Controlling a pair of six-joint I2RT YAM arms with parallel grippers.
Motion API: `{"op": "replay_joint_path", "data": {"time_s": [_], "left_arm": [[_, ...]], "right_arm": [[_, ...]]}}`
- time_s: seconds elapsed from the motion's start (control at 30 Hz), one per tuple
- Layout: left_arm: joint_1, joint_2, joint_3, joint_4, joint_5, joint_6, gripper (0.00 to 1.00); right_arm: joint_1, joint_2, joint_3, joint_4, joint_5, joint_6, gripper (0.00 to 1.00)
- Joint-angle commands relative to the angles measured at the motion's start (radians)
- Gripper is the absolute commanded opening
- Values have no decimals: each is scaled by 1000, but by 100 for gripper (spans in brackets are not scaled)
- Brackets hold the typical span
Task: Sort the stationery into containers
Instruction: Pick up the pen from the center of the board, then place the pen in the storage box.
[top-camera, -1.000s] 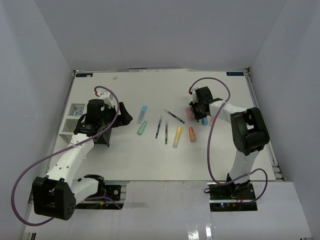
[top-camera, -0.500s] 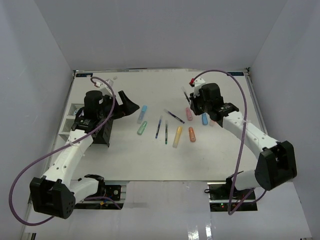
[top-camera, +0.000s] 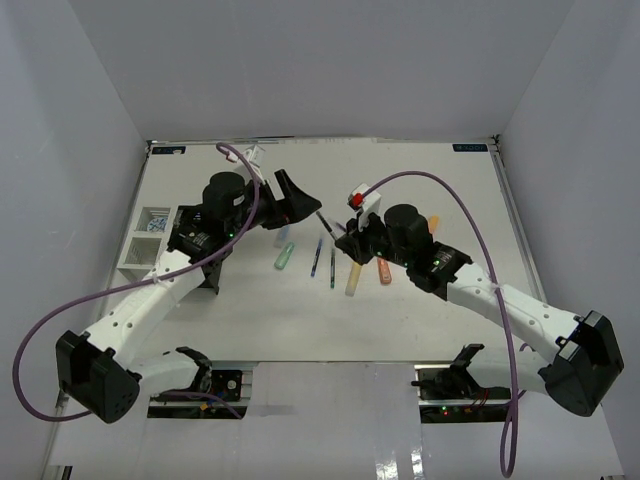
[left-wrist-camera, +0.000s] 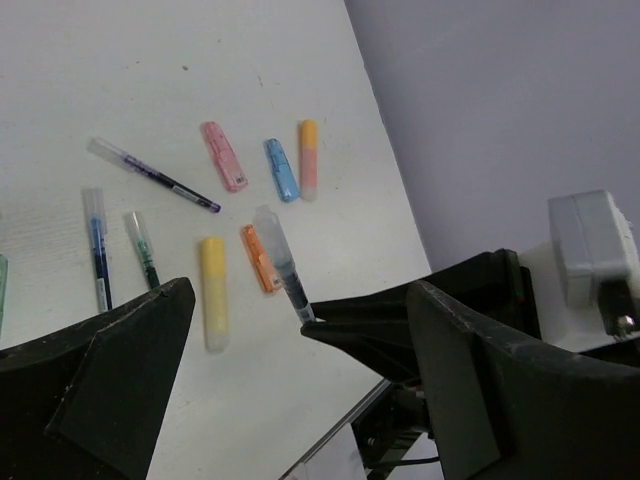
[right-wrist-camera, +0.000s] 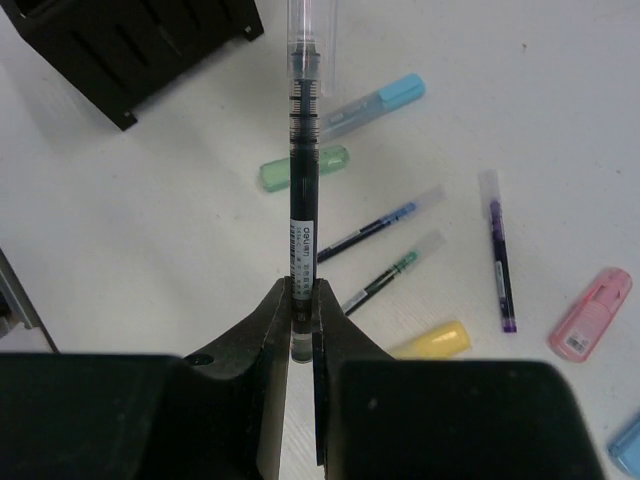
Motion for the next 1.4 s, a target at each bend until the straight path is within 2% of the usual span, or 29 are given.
{"op": "replay_joint_path", "data": {"time_s": [0.0, 0.13, 0.23, 0.27, 0.37, 0.4, 0.5, 0.73, 0.8, 0.87, 0.9, 1.03, 1.13, 1.23, 1.37], "left_arm": [[-46, 27, 35, 11, -105, -27, 98], [-102, 54, 38, 12, -167, -24, 92], [-116, 65, 47, 11, -194, -16, 83], [-122, 68, 49, 11, -200, -16, 76], [-132, 68, 50, 12, -217, -13, 64], [-132, 68, 52, 14, -223, -12, 55], [-135, 65, 52, 14, -230, -9, 35], [-139, 62, 37, 16, -233, -6, 7], [-141, 60, 29, 14, -240, -1, 4], [-139, 51, 21, 14, -272, 5, 2], [-141, 47, 18, 12, -288, 14, 2], [-139, 27, 10, -12, -363, 36, 2], [-139, 16, 26, -55, -470, 79, 1], [-135, 13, 46, -107, -627, 141, 1], [-81, -13, 67, -149, -802, 241, 0]], "right_arm": [[28, -28, -9, 130, -15, 38, 8], [50, -25, -21, 151, -14, 55, 8], [60, -25, -40, 180, -8, 67, 8], [65, -25, -41, 186, -11, 70, 8], [66, -19, -44, 190, -11, 73, 8], [66, -17, -44, 191, -11, 75, 8], [70, -14, -52, 205, -9, 78, 8], [73, 1, -54, 213, -14, 89, 9], [73, 1, -53, 213, -18, 90, 16], [73, -4, -53, 210, -18, 90, 35], [71, -7, -58, 208, -17, 90, 51], [73, -22, -72, 194, 0, 92, 76], [71, -45, -89, 171, 15, 90, 88], [73, -82, -116, 148, 54, 83, 95], [71, -146, -165, 137, 135, 67, 98]]}}
